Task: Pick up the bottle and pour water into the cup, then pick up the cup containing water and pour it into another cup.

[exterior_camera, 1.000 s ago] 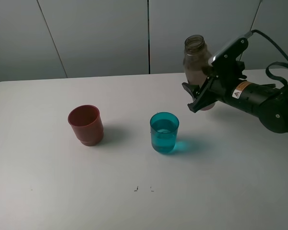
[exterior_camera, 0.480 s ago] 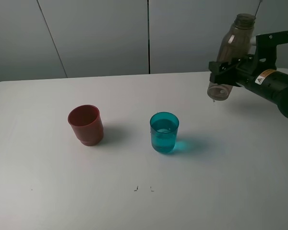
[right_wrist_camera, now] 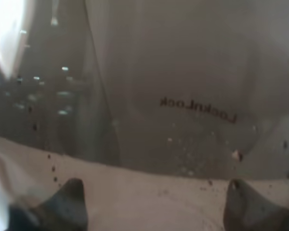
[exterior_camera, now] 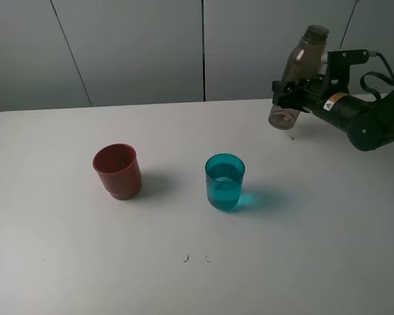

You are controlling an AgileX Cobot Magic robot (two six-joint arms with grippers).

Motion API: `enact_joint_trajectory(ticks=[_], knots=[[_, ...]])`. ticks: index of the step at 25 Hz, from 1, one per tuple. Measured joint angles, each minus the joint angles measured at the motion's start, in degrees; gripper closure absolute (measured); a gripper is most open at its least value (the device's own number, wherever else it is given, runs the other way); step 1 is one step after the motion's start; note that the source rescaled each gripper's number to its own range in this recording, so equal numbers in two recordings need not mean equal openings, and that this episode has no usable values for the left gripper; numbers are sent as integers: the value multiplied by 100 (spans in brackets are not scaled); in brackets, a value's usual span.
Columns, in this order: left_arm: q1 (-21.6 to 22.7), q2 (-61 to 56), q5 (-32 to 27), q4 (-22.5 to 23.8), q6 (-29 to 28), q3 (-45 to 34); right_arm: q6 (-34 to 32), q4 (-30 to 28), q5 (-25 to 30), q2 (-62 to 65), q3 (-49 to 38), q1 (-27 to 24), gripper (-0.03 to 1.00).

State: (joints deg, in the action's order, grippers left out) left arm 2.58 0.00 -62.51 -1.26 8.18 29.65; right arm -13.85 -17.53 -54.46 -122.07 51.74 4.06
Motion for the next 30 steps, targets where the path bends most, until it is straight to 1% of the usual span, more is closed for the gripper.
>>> enact_joint_trajectory(ticks=[3, 9, 16, 30], knots=[[0, 0, 0, 0, 0, 0, 0, -32, 15, -203, 259, 0, 97], [0, 0, 0, 0, 0, 0, 269, -312, 127, -377, 469, 0, 97], [0, 0, 0, 0, 0, 0, 291, -590, 138, -542, 513, 0, 97], [0, 0, 0, 0, 0, 0, 263, -758, 151, -655, 513, 0, 97]])
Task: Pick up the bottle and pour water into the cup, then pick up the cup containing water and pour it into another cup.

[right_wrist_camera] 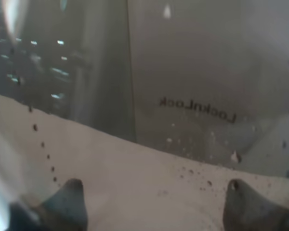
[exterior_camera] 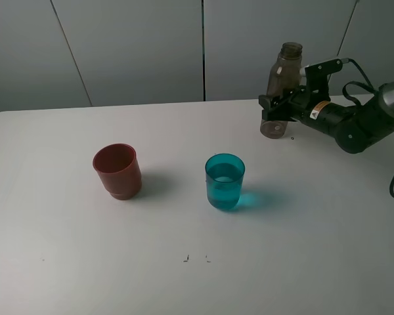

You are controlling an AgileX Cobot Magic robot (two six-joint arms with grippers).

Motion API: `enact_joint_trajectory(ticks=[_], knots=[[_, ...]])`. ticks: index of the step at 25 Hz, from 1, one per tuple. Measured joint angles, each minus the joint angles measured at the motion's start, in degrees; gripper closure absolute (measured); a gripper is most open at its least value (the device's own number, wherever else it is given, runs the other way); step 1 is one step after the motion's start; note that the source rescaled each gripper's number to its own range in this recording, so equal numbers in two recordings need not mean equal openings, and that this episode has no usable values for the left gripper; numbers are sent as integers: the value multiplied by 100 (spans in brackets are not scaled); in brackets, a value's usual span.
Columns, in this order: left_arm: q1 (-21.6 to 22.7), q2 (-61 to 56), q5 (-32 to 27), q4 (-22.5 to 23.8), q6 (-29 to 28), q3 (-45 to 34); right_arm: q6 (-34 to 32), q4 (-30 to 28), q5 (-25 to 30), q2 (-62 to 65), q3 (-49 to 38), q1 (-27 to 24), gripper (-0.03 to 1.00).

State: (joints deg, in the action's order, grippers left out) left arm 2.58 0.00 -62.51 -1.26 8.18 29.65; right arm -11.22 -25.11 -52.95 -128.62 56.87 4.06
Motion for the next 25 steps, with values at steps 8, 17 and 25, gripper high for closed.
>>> enact_joint_trajectory(ticks=[8, 17, 25], knots=[[0, 0, 0, 0, 0, 0, -73, -35, -23, 0, 0, 0, 67], [0, 0, 0, 0, 0, 0, -129, -154, 219, 106, -184, 0, -2], [0, 0, 0, 0, 0, 0, -179, -448, 1153, 445, -386, 0, -3]])
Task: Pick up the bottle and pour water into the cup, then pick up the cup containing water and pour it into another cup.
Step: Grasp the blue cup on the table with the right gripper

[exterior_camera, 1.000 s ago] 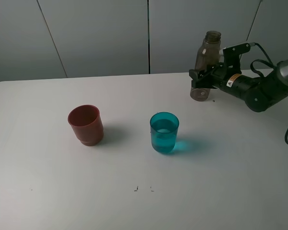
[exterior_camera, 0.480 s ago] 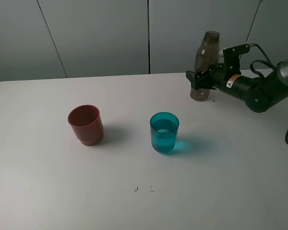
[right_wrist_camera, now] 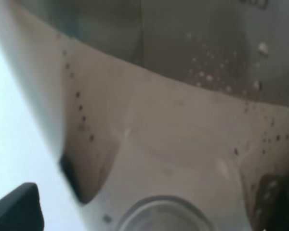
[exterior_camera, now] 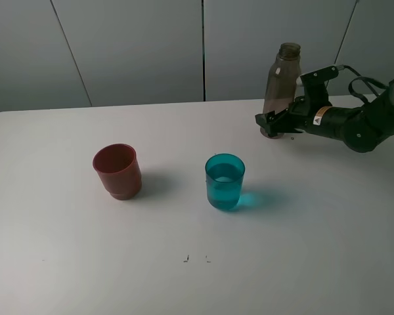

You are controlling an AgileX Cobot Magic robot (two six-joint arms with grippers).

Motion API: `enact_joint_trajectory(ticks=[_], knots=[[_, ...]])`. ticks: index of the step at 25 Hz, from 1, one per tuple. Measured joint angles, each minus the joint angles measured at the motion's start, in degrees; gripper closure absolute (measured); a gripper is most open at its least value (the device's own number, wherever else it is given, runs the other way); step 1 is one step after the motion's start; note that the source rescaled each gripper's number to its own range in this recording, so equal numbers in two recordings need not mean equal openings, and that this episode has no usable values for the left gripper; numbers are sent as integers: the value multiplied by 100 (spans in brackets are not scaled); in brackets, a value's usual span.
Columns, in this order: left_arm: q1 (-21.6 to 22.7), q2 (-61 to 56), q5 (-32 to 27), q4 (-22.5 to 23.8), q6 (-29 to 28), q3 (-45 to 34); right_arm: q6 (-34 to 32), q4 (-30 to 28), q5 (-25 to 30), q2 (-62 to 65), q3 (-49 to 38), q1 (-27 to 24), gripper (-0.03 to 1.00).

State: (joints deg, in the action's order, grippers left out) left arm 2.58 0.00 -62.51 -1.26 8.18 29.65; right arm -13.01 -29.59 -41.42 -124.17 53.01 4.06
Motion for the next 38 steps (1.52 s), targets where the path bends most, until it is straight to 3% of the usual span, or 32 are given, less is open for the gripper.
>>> enact_joint_trajectory(ticks=[20, 26, 32, 35, 38], knots=[[0, 0, 0, 0, 0, 0, 168, -160, 157, 2061, -2165, -119, -3], [0, 0, 0, 0, 0, 0, -191, -707, 157, 2915, -3096, -119, -3], [0, 0, 0, 0, 0, 0, -396, -1768, 80, 3216, -3833, -119, -3], [0, 0, 0, 0, 0, 0, -662, -2535, 10, 3225, -3926, -119, -3], [0, 0, 0, 0, 0, 0, -759, -2866, -218, 3212, -3936, -119, -3]])
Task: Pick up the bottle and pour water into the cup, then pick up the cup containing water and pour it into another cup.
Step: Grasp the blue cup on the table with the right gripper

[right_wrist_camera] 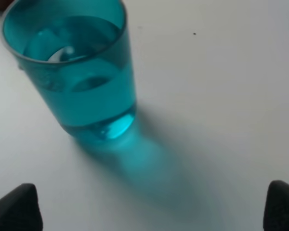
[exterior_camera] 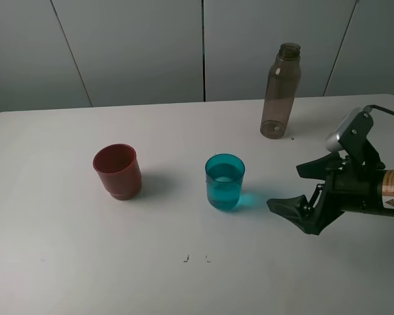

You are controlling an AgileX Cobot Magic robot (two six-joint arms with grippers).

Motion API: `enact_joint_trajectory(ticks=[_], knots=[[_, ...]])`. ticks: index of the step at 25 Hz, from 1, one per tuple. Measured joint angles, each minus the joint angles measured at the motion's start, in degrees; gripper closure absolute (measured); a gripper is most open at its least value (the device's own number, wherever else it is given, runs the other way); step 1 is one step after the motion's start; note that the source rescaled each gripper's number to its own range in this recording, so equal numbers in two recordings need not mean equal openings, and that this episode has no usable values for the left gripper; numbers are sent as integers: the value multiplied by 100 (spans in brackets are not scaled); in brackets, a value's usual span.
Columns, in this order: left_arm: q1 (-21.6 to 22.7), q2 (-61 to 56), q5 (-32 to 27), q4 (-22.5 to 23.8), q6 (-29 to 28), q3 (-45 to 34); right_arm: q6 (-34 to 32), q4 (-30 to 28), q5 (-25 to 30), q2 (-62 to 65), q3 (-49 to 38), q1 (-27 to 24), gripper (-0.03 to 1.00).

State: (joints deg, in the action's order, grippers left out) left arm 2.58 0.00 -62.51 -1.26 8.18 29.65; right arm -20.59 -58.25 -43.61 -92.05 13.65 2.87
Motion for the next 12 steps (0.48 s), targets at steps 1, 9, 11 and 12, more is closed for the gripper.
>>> enact_joint_trajectory(ticks=[1, 9, 11, 12], knots=[[0, 0, 0, 0, 0, 0, -22, -42, -73, -26, 0, 0, -3], [0, 0, 0, 0, 0, 0, -133, -233, -308, -364, 0, 0, -3], [0, 0, 0, 0, 0, 0, -36, -233, -349, -434, 0, 55, -3], [0, 0, 0, 0, 0, 0, 34, -233, -349, -483, 11, 121, -3]])
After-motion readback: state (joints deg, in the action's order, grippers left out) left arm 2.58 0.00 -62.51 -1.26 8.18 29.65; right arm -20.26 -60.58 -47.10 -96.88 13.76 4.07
